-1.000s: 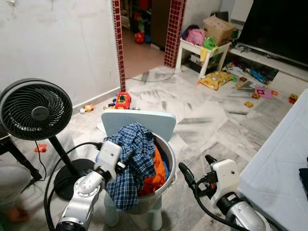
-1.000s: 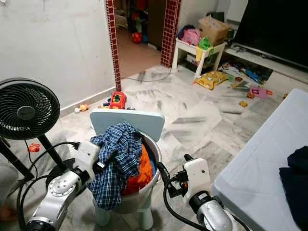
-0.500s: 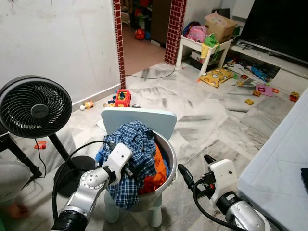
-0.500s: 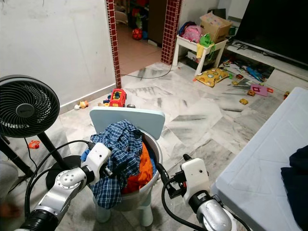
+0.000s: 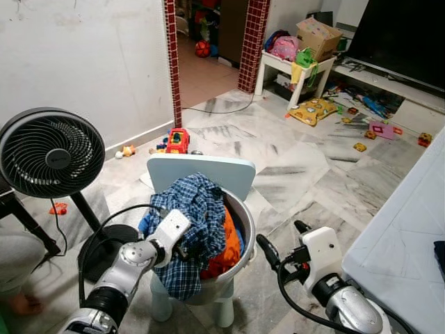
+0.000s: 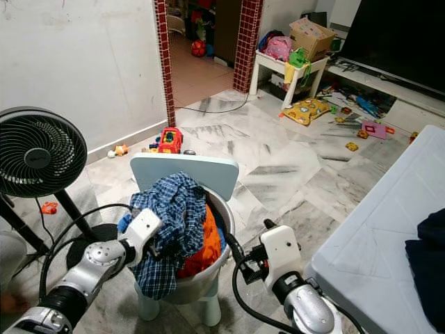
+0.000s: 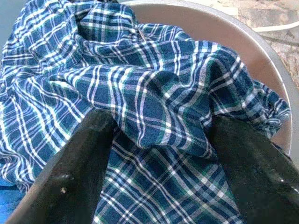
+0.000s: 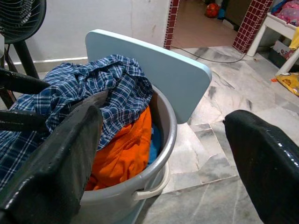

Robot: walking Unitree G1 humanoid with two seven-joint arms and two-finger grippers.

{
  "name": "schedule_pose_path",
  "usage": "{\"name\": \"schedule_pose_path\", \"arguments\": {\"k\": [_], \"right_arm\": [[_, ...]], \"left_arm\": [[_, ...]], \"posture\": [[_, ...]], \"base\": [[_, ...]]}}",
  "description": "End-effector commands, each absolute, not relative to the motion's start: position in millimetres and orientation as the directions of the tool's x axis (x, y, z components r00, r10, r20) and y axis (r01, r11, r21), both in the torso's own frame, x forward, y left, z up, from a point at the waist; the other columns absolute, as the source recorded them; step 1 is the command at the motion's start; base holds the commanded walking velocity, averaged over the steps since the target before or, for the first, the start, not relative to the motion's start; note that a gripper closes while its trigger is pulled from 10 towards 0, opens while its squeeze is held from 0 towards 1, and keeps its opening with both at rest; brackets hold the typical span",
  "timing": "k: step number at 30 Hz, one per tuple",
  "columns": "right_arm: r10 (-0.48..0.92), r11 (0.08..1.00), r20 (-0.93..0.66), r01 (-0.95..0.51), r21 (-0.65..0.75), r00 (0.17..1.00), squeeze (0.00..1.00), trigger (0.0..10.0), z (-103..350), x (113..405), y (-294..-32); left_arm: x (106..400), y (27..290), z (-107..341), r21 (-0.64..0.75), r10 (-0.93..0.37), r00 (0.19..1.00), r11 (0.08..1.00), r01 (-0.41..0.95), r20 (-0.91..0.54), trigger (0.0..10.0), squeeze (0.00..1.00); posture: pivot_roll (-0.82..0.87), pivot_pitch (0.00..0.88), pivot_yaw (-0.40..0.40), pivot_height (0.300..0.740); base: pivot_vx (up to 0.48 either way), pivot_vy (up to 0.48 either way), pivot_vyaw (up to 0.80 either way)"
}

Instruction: Hang hanger

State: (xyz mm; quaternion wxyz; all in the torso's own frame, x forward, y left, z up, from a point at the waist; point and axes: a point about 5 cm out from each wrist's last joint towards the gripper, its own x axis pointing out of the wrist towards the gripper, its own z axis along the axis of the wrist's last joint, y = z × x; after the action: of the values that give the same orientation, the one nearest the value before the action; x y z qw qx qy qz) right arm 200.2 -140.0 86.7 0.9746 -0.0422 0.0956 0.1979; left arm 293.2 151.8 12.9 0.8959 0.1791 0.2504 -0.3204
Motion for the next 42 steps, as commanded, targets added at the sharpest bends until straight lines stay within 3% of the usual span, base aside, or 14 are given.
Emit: {"name": "schedule_pose_path", "arguments": {"k": [1,8,17,29,37,42], "right_arm": [[0.376,0.917,-0.207,-0.395,-0.055,0.903,0.0,10.0,86.8,199.6,-139.6],[0.379,0.916,-0.209,-0.398,-0.055,0.901,0.0,10.0,86.3,200.1,-139.5],[0.475,0.871,-0.259,-0.492,0.0,0.841,0.0,10.0,81.7,191.4,-136.1],[0.473,0.871,-0.272,-0.492,-0.002,0.838,0.0,10.0,80.4,191.9,-143.3],[0.458,0.878,-0.266,-0.478,-0.012,0.848,0.0,10.0,81.1,193.6,-145.5],[0.45,0.883,-0.26,-0.47,-0.017,0.854,0.0,10.0,81.1,197.8,-146.3]], "left_arm": [[296.9,152.9,15.6,0.181,-0.483,0.676,0.724,0.666,-0.556,0.0,0.0],[294.5,150.0,12.1,0.18,-0.498,0.669,0.712,0.678,-0.551,0.0,0.0],[294.4,148.1,11.6,0.189,-0.505,0.676,0.709,0.679,-0.537,0.0,0.0],[302.5,140.8,19.7,0.103,-0.523,0.715,0.77,0.63,-0.464,0.0,0.0],[320.5,119.4,51.4,-0.007,-0.623,0.732,0.763,0.647,-0.275,0.0,0.0],[340.6,97.8,99.5,-0.031,-0.728,0.682,0.685,0.728,-0.077,0.0,0.0]], "posture": [[0.05,0.0,-0.043,0.74],[0.06,0.0,-0.045,0.74],[0.06,0.0,-0.046,0.74],[0.05,0.0,-0.046,0.74],[0.05,0.0,-0.052,0.74],[0.06,0.0,-0.052,0.74]], "base": [[0.0,0.0,0.0],[0.0,0.0,0.0],[0.0,0.0,0.0],[0.0,0.0,0.0],[0.0,0.0,0.0],[0.0,0.0,0.0]]}}
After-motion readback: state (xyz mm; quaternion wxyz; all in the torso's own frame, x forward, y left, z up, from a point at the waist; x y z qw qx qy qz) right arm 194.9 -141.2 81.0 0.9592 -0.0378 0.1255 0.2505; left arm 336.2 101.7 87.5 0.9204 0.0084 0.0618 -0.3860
